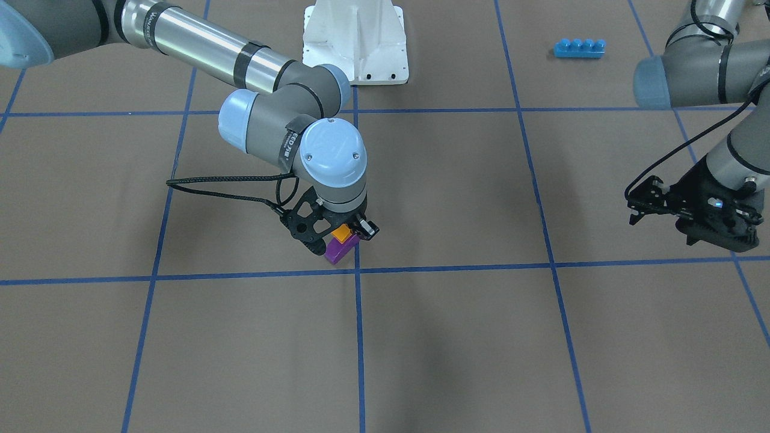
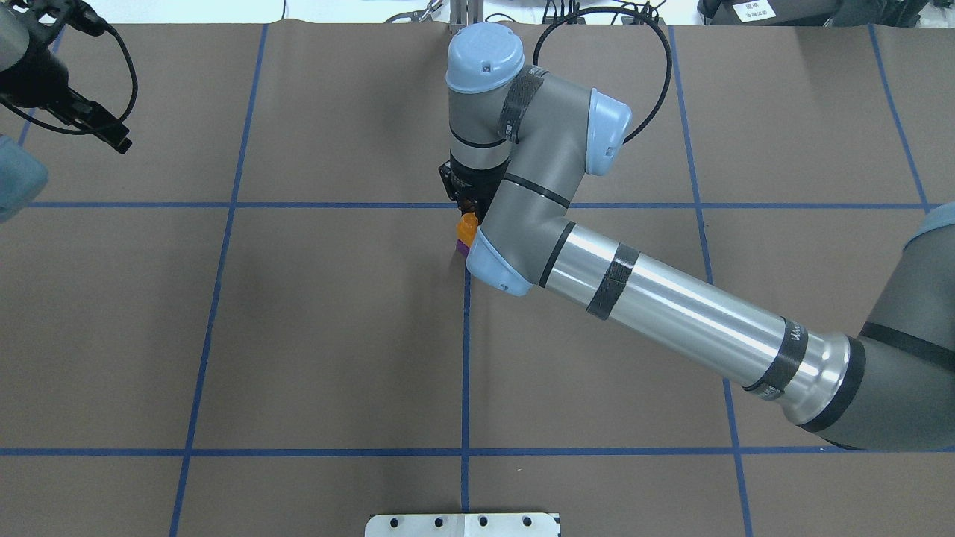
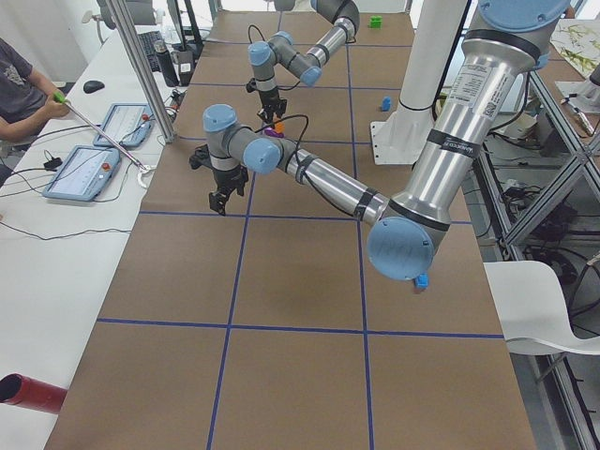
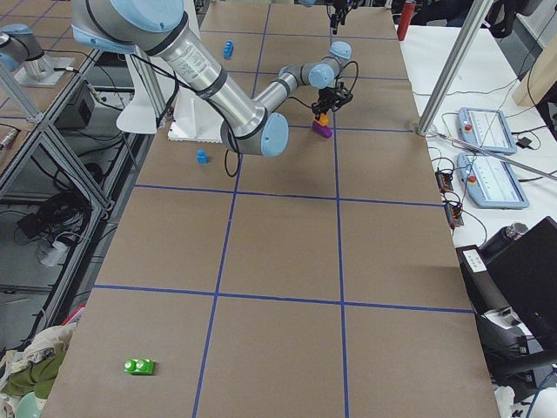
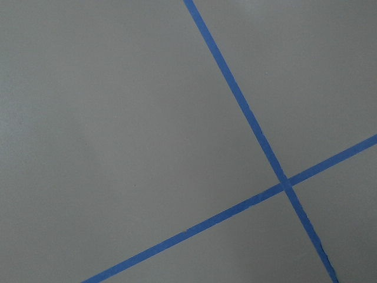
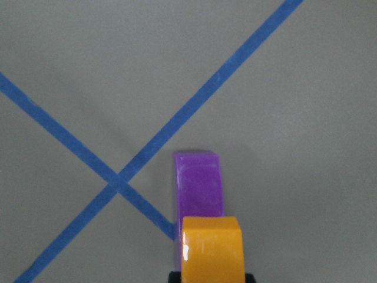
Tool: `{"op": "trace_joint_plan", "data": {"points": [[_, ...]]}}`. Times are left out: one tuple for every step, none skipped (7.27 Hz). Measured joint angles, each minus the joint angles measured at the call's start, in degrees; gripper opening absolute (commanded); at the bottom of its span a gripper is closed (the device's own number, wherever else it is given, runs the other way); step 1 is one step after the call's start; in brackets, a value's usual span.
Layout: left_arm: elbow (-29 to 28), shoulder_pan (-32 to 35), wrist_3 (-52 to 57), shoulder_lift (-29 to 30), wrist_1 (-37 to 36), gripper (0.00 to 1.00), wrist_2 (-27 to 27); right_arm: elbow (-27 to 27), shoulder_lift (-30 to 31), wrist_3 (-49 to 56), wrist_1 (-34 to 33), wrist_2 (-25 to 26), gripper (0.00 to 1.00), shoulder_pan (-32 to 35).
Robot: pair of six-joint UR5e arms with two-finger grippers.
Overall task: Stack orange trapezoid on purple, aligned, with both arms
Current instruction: 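Align and lower the orange block onto the purple block with the right gripper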
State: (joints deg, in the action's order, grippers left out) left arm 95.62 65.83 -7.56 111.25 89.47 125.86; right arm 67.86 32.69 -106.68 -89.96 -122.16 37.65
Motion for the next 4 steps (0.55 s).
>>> {"op": "trace_joint_plan", "data": {"points": [[-0.02, 0.0, 0.0, -0.03, 0.0, 1.0, 0.0, 0.0, 0.12, 0.08, 0.04, 0.07, 0.0, -0.01], [-0.05, 0.0, 0.0, -0.06, 0.0, 1.0, 0.0, -0.03, 0.28, 0.22, 0.12, 0.13, 0.0, -0.08], [-0.08, 0.0, 0.0, -0.06, 0.0, 1.0, -0.02, -0.06, 0.38, 0.34, 0.17, 0.17, 0.0, -0.17], [-0.08, 0.0, 0.02, -0.06, 0.0, 1.0, -0.06, -0.08, 0.41, 0.39, 0.22, 0.22, 0.0, -0.27]]}}
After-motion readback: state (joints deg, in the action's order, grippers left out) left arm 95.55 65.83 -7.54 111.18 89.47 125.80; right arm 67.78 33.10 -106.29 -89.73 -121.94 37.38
